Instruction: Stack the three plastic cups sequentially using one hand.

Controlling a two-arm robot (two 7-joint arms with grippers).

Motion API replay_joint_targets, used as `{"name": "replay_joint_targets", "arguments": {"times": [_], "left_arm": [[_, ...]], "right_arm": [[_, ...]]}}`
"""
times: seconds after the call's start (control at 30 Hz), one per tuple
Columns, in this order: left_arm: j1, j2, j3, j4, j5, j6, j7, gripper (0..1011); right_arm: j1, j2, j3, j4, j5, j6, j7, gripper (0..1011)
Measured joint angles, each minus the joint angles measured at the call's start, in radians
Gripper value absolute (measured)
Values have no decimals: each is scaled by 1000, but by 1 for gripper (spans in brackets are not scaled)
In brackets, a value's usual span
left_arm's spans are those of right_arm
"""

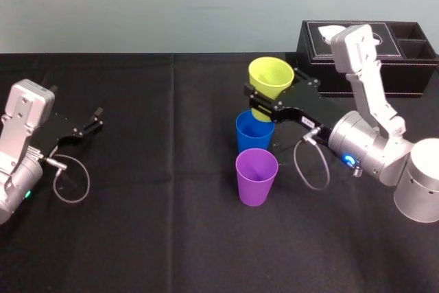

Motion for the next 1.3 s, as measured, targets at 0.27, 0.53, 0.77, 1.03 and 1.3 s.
{"name": "replay_joint_targets", "arguments": {"times": [0.27,0.53,0.77,1.03,1.3], "left_arm": [[0,0,0,0,0,0,0,1011],[0,0,0,0,0,0,0,1011],[0,0,0,0,0,0,0,1012],[0,0,0,0,0,0,0,1011],[0,0,0,0,0,0,0,1011]], "right_arm": [[-1,-7,-25,24,1,-15,8,743],[4,-10,-40,57,-7,-38,14,743],[11,-12,-47,81,-17,-51,17,743],[18,-18,-56,107,-31,-65,19,742],[24,-27,-58,133,-45,-74,18,743]]}}
